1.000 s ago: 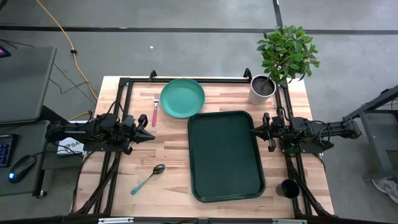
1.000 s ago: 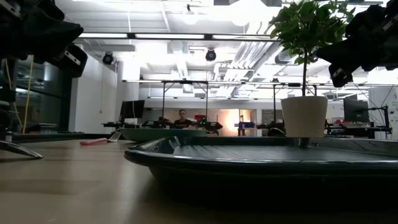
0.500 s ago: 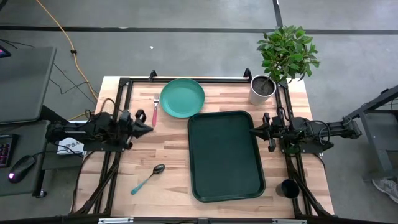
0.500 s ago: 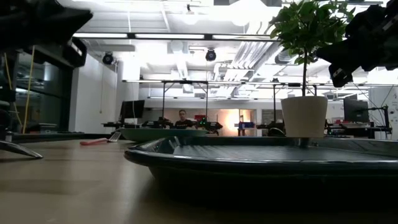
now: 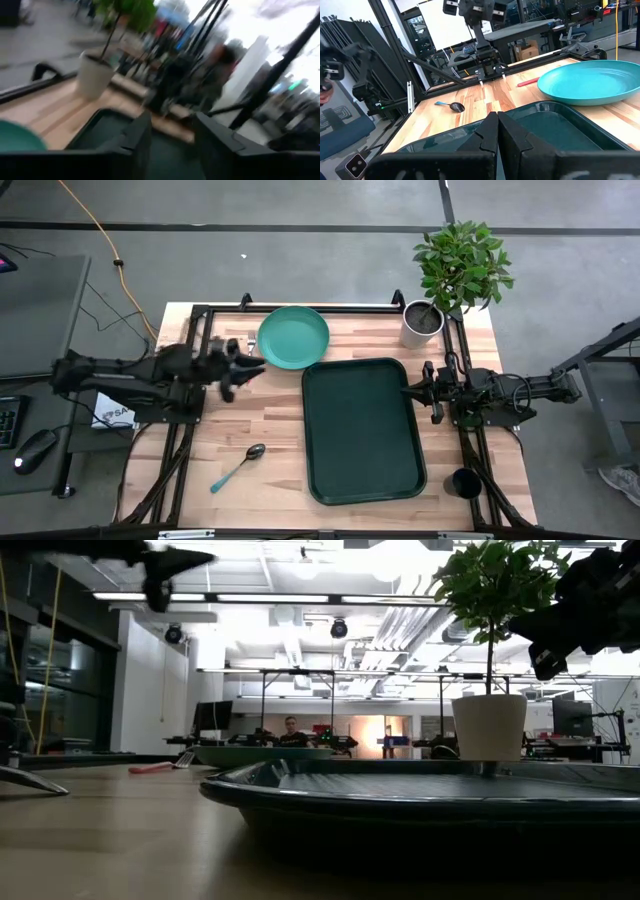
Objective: Pick and place plate/cup/fork/spoon on tray
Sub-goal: Adjust the black serving tray
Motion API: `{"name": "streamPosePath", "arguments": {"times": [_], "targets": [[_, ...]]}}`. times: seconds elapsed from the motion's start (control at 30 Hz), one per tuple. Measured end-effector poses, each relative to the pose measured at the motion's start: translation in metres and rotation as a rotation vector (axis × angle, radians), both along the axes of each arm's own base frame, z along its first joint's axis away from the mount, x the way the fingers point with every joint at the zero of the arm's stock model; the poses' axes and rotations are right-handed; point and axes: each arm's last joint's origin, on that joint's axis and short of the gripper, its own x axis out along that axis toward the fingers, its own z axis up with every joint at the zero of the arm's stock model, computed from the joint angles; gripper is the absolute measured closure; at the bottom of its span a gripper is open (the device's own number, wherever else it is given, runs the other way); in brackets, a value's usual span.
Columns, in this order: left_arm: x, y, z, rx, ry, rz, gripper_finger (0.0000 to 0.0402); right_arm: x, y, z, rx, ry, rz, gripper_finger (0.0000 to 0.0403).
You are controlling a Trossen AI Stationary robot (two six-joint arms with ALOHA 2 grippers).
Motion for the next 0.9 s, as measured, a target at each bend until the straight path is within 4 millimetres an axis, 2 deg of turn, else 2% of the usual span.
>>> {"name": "streamPosePath", "arguments": {"times": [0.2, 0.3, 0.43, 0.63, 0.9], "targets": [[0.052, 0.025, 0.023, -0.045, 0.331, 0.080, 0.0217, 0.000, 0.000, 0.000, 0.000, 0.000, 0.000, 0.0402], [0.072, 0.036, 0.024, -0.061, 0.447, 0.074, 0.0207, 0.000, 0.000, 0.000, 0.000, 0.000, 0.000, 0.0402], [0.091, 0.042, 0.022, -0.052, 0.499, 0.033, 0.0204, 0.000, 0.000, 0.000, 0.000, 0.000, 0.000, 0.0402], [0.106, 0.037, 0.016, -0.049, 0.522, -0.024, 0.0204, 0.000, 0.000, 0.001, 0.018, -0.012, -0.007, 0.0402], [0.106, 0.030, 0.017, 0.014, 0.534, -0.069, 0.0204, -0.008, -0.005, 0.037, 0.484, -0.422, -0.068, 0.0402]]}}
